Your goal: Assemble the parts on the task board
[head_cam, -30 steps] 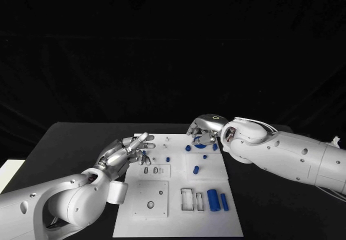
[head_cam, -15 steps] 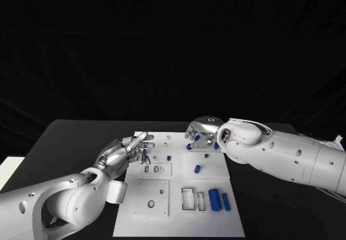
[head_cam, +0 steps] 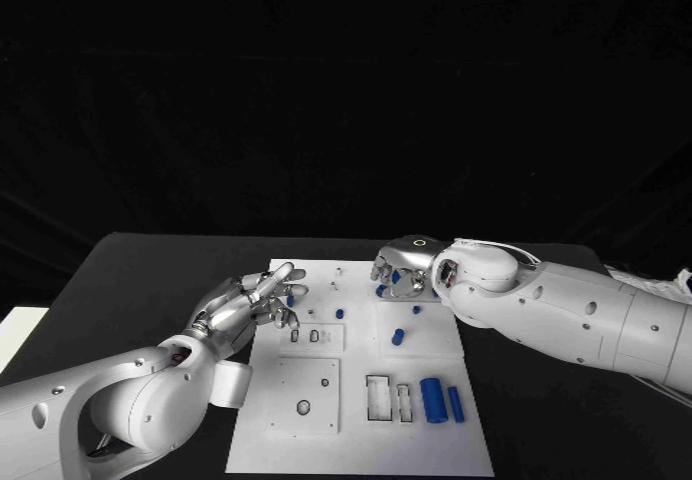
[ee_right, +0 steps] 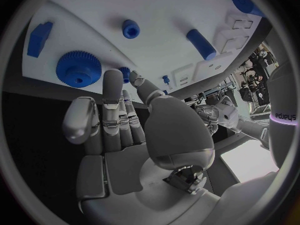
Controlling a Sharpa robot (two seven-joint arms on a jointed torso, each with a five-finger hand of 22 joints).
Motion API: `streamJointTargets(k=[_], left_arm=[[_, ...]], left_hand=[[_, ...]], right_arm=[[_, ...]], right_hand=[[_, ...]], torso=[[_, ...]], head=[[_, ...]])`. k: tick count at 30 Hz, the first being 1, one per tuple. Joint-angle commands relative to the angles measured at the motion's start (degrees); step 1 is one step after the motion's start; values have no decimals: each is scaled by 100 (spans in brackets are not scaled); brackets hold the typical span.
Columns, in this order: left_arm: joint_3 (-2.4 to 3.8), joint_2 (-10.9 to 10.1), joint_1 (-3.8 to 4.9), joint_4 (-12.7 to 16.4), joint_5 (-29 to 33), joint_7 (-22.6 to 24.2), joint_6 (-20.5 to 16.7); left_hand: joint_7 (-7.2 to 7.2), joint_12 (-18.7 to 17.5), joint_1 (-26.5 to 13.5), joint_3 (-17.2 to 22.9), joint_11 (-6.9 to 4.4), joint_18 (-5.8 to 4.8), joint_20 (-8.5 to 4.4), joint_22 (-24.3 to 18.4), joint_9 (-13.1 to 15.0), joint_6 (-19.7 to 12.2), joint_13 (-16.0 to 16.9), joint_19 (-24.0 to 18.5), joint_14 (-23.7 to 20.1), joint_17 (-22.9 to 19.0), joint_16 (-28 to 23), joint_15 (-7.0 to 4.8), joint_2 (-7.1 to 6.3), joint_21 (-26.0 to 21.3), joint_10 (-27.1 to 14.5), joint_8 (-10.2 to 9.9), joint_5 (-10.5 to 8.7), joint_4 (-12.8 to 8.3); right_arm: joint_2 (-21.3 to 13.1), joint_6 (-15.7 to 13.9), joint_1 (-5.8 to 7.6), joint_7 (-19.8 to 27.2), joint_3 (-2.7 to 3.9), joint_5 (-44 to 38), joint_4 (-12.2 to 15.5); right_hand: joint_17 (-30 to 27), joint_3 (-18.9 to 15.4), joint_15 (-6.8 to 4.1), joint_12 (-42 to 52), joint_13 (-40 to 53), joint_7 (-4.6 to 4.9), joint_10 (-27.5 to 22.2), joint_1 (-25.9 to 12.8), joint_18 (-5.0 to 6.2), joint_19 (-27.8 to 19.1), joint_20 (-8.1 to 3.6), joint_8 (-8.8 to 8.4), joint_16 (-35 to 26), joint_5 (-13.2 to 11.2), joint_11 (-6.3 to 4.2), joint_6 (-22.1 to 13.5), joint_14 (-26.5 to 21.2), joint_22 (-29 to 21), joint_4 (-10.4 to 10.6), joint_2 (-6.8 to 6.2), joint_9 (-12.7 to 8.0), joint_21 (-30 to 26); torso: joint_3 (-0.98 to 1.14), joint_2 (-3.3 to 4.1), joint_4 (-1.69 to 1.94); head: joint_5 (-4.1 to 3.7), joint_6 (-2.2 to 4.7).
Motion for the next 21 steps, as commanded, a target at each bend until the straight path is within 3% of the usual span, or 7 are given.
streamJointTargets(k=[1,16,21], left_arm=[[5,-5,11,21,6,17,89],[8,-28,26,29,6,-18,68],[8,-30,27,26,6,-29,59]], left_hand=[[34,-30,-55,-35,-2,11,14,9,-6,-17,8,-40,-48,-5,-37,7,0,39,-57,-39,-2,5],[44,-36,-66,-46,7,12,22,14,-8,-28,14,-58,-65,-14,-59,15,7,45,-73,-50,-3,9],[44,-36,-66,-46,7,12,22,14,-8,-28,14,-58,-65,-14,-59,15,7,45,-73,-50,-3,9]], right_arm=[[12,99,-3,-46,2,-129,-8],[51,247,-8,-35,1,-177,-38],[52,255,-11,-34,1,-199,-32]], right_hand=[[8,59,12,-9,-7,6,-40,9,-61,-40,3,0,32,-37,-15,27,-16,-5,6,78,6,33],[26,505,-18,22,3,-33,141,59,-67,-57,-12,52,154,-235,-59,253,-69,87,74,267,44,122],[33,687,-43,29,11,-57,286,67,-79,-39,-34,79,210,-261,-91,395,-75,162,97,277,73,178]], torso=[[-12,39,6],[-18,89,15],[-18,91,17]], head=[[1,-1],[20,-26],[13,-37]])
